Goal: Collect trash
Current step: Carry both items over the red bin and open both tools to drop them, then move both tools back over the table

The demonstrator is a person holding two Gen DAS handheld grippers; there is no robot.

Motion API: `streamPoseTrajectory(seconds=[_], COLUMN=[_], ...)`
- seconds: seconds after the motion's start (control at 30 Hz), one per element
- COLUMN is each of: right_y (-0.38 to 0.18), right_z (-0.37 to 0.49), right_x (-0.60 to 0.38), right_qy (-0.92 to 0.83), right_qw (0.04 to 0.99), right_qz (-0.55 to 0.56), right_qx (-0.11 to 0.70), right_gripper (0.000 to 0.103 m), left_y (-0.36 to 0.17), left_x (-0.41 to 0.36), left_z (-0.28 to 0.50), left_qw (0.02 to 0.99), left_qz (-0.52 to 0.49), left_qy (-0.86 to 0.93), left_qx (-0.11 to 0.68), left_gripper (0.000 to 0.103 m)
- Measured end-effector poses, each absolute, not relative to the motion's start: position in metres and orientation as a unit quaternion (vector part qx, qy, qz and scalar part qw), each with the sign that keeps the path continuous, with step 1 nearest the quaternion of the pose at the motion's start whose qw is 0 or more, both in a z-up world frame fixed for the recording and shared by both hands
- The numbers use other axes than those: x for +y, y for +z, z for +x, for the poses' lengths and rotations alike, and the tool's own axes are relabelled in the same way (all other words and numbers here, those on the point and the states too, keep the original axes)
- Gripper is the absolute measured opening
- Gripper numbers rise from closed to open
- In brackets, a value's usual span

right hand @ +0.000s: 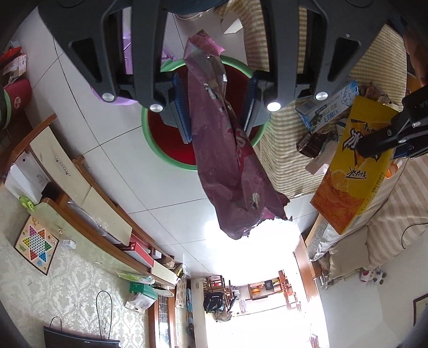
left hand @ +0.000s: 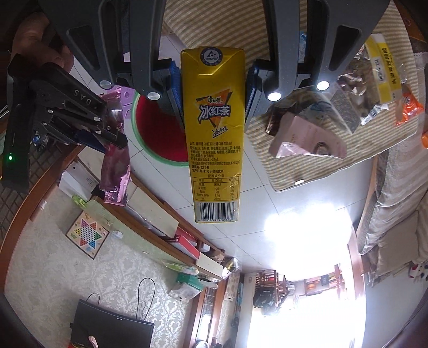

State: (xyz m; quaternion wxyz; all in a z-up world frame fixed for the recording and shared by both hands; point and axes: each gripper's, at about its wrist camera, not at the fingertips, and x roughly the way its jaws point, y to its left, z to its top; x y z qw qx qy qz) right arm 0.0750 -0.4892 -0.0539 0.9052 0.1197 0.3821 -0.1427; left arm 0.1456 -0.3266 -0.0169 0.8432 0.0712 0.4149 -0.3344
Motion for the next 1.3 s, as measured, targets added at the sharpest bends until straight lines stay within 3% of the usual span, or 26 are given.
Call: streamPoseTrajectory(seconds=[0.67,0.77,0.9,1.0,1.23,1.3], right_y=[-0.095,-0.099,-0.096,-0.089,-0.074,-0.071], right_z=[0.11,0.112,0.109,0.106,0.1,0.097], right_x=[-0.523,-0.523,-0.517,-0.512,-0.501,-0.497], right_qy=[-0.136,-0.132,-0.134,-0.142,-0.149,-0.149], right_qw=[0.884,0.882,0.886,0.89,0.893,0.894], right_qz=[0.155,0.155,0.153,0.14,0.124,0.122], right_qx=[0.42,0.425,0.418,0.411,0.406,0.405], right_gripper=[0.036,0.042,0.081,0.096,0.098,0.098], left_y=[-0.051,-0.049,-0.045,-0.04,-0.028,-0.023], left_x=[-0.387,-0.381,-0.37,-0.361,-0.334,-0.325], left_z=[0.185,0.182,0.181,0.178,0.173,0.172], left_qw=[0.821,0.825,0.829,0.836,0.855,0.861], left_qz=[0.061,0.065,0.059,0.061,0.051,0.048], left_qy=[-0.357,-0.355,-0.348,-0.342,-0.319,-0.31], left_qx=[0.44,0.436,0.434,0.424,0.406,0.4], left_gripper=[0.036,0.036,0.052,0.066,0.092,0.095])
